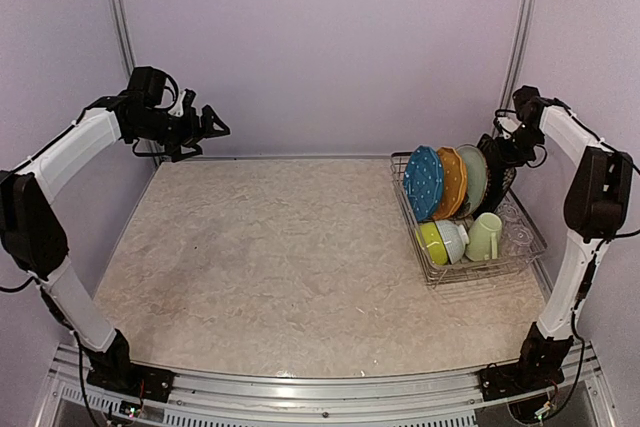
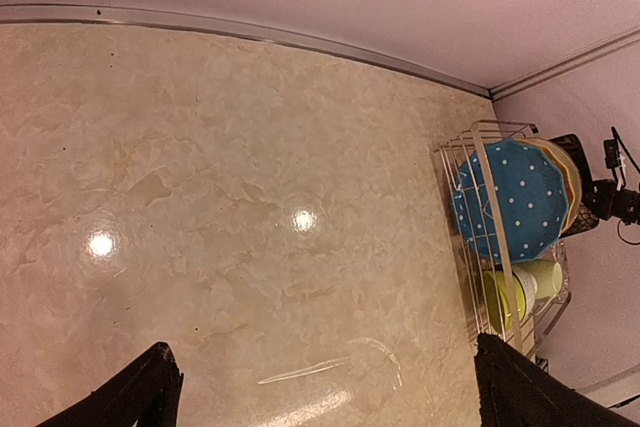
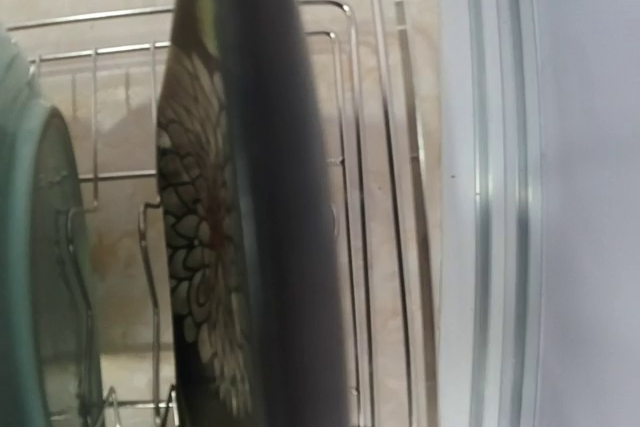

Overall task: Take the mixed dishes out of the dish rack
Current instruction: Grab the plate from the dish rack, then pass from the right arm to the left

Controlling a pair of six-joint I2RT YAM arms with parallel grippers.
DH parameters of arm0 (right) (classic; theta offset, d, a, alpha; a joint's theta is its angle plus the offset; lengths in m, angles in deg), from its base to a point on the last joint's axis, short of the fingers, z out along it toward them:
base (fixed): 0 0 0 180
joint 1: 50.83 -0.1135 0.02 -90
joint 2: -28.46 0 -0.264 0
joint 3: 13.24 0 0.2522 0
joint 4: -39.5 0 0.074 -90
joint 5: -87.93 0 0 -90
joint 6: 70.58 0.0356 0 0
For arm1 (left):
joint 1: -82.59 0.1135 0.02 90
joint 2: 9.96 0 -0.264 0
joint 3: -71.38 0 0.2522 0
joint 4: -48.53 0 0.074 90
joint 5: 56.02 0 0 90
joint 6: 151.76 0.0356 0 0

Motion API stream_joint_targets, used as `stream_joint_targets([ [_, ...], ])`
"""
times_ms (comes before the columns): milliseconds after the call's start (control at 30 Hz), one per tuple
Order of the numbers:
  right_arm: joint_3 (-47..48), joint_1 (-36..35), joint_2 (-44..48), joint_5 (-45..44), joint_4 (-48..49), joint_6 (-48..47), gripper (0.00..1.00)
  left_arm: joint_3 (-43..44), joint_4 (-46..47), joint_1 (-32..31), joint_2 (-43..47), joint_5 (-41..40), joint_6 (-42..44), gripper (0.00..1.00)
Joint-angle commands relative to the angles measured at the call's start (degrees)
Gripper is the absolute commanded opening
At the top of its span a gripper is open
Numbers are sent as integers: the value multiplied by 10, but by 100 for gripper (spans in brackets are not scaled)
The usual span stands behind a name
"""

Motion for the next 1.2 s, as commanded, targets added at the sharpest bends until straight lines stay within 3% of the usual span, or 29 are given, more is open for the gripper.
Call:
stream_joint_targets([
  [0,19,-14,-2,11,-17,28,0,14,13,6,-10,13,2,99],
  [467,48,-25,56,-8,0,41,0,8,36,13,-12,32,-19,99],
  [1167,130,-29,123,-115,-22,42,0,7,36,14,-8,26,-20,99],
])
